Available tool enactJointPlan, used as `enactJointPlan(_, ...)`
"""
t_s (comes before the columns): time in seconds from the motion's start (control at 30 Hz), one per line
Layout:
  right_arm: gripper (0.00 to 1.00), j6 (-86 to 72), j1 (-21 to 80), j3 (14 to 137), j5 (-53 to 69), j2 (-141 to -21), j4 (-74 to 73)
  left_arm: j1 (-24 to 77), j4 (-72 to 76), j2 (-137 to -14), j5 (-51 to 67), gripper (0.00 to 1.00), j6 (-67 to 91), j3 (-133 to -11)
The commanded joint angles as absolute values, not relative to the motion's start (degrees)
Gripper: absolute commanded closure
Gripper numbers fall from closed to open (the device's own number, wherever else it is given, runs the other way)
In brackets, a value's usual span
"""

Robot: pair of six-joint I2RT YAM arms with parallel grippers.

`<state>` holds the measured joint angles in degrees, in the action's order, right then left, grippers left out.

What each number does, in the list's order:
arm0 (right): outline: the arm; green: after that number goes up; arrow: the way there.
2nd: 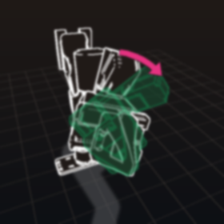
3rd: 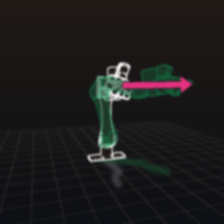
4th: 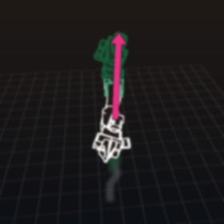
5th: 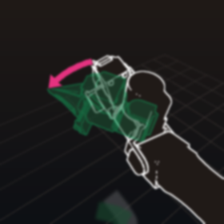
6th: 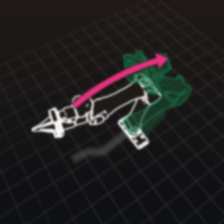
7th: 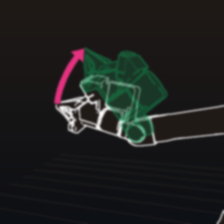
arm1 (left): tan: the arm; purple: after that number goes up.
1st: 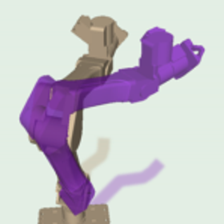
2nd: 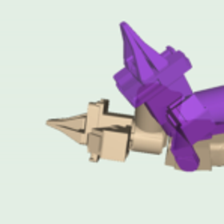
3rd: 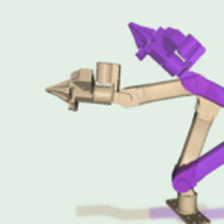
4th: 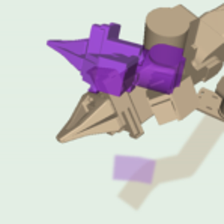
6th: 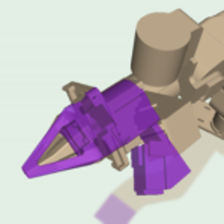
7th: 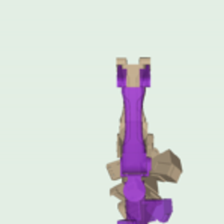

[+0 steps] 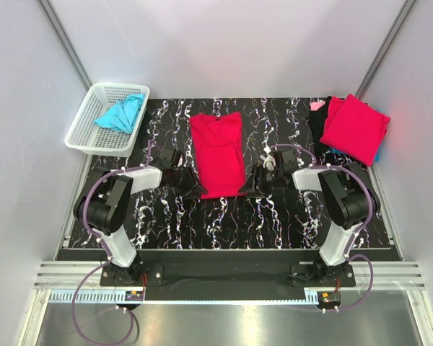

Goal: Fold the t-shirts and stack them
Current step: Fold the tshirt

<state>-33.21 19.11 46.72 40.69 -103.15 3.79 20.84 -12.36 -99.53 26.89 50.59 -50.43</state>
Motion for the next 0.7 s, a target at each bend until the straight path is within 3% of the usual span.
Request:
enactJointPlan(0.0,0.47,-32.9,19.2,48.7,40.5,-105.0,6.9,20.7,-7.6,-100.5,30.4,0.61,52.5,-49.4)
enactJointPlan(0.23,0.47,-31.0,19.2,51.3,37.4,-107.0,4.6,20.7,-6.9,-101.9,29.8,0.61,52.3,-48.5)
enactJointPlan(0.3,0.59,-30.9,19.2,51.8,37.5,-107.6,4.3,20.7,-6.9,-102.3,29.7,0.63,52.4,-48.8)
enactJointPlan(0.33,0.67,-30.8,19.2,51.9,37.6,-108.0,4.2,20.7,-6.8,-102.7,29.7,0.69,52.4,-49.0)
enactJointPlan(0.4,1.00,-30.9,19.2,52.0,37.3,-108.2,3.7,20.7,-6.5,-103.2,29.7,0.77,52.4,-49.3)
enactJointPlan(0.43,1.00,-30.7,19.2,51.9,36.7,-107.8,3.2,20.7,-6.6,-103.3,29.7,0.90,52.3,-49.4)
enactJointPlan(0.5,1.00,-30.2,19.2,50.8,36.4,-107.0,2.4,20.7,-6.4,-103.0,29.5,1.00,52.2,-49.4)
enactJointPlan(0.67,1.00,-29.3,19.2,46.2,35.9,-101.9,0.6,20.7,-6.2,-100.7,28.7,1.00,52.2,-48.0)
